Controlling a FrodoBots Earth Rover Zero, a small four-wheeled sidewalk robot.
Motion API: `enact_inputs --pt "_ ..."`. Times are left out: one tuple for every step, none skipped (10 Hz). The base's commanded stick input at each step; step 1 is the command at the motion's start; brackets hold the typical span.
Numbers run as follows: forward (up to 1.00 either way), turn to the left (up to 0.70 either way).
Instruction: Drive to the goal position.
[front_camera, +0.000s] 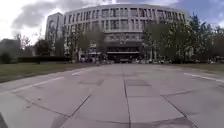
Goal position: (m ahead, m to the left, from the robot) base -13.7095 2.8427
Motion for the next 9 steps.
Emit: enact_inputs --pt "0.7 0.01" --pt "0.7 0.01" --pt "0.7 0.01" --pt "0.7 0.01" --pt "0.7 0.01" --pt "0.7 0.01" --pt "0.7 0.01" --pt "0.7 0.01" --pt "0.7 0.01"
